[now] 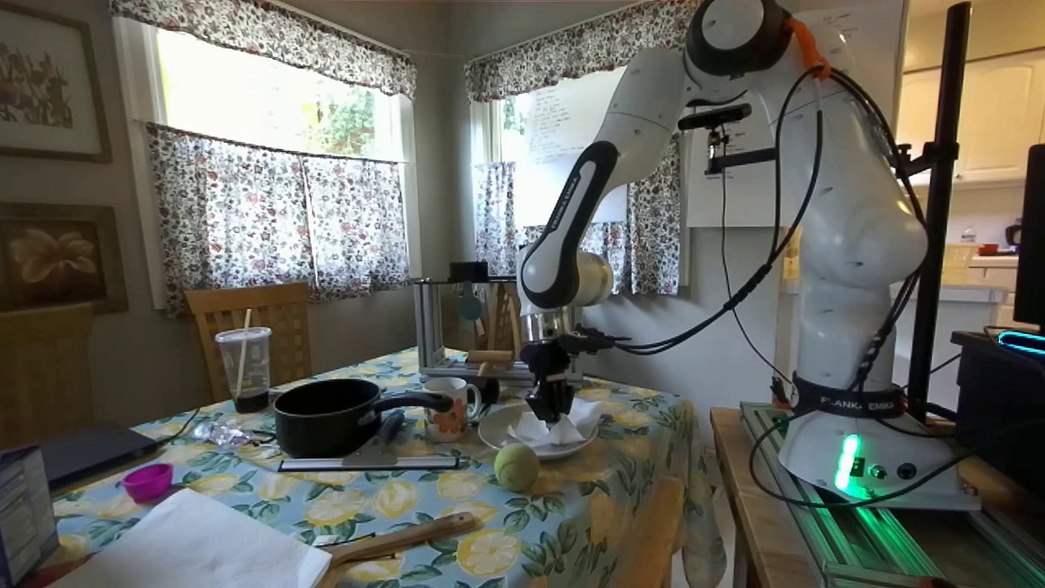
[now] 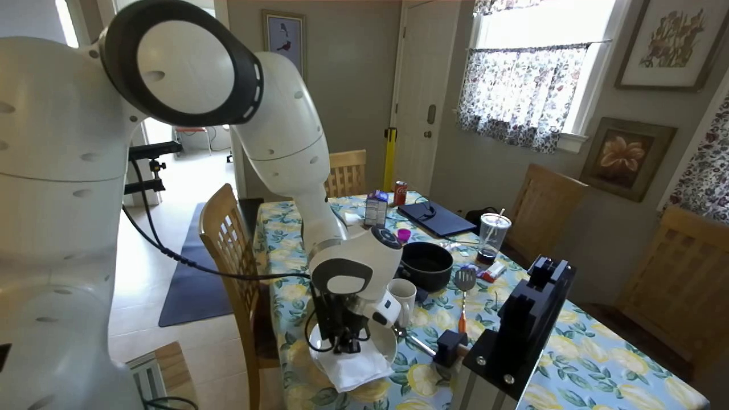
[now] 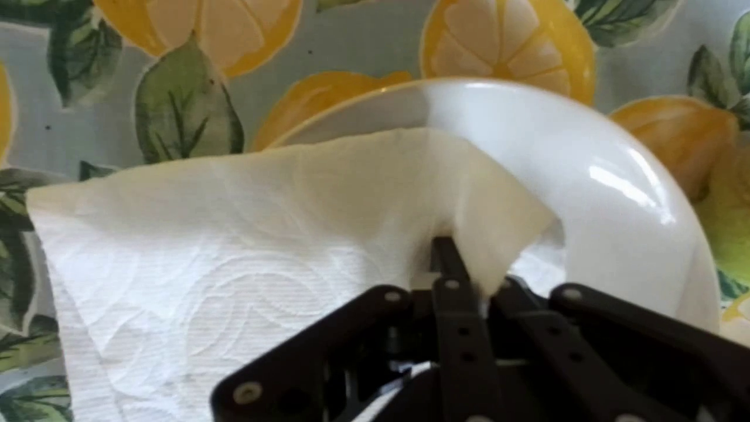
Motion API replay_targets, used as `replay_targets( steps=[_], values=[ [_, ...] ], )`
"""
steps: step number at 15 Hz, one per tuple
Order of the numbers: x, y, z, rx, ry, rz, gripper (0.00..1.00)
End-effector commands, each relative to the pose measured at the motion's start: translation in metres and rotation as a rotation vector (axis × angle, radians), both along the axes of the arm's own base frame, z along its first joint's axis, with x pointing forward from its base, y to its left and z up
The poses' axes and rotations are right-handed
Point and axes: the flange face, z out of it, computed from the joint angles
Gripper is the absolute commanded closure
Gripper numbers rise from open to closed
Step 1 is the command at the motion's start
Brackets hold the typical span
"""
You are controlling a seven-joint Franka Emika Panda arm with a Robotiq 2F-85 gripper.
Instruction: Pick up the napkin from the table and wipe the plate
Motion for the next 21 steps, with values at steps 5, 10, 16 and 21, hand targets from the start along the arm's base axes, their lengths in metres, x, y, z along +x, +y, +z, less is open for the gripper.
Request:
replay_targets(
  steps=[5,10,16,21],
  values=[
    [0.005,-0.013,0.01,-0.165,-0.104,-0.083,1.0],
    [0.021,0.002,0.014,-0.221,-0.208,-0.066,1.0],
    [0.031,0.035,0.019,-0.203,-0.27,-0.008,1.0],
    [0.026,0.07,0.021,-0.116,-0.253,0.08,1.0]
  ],
)
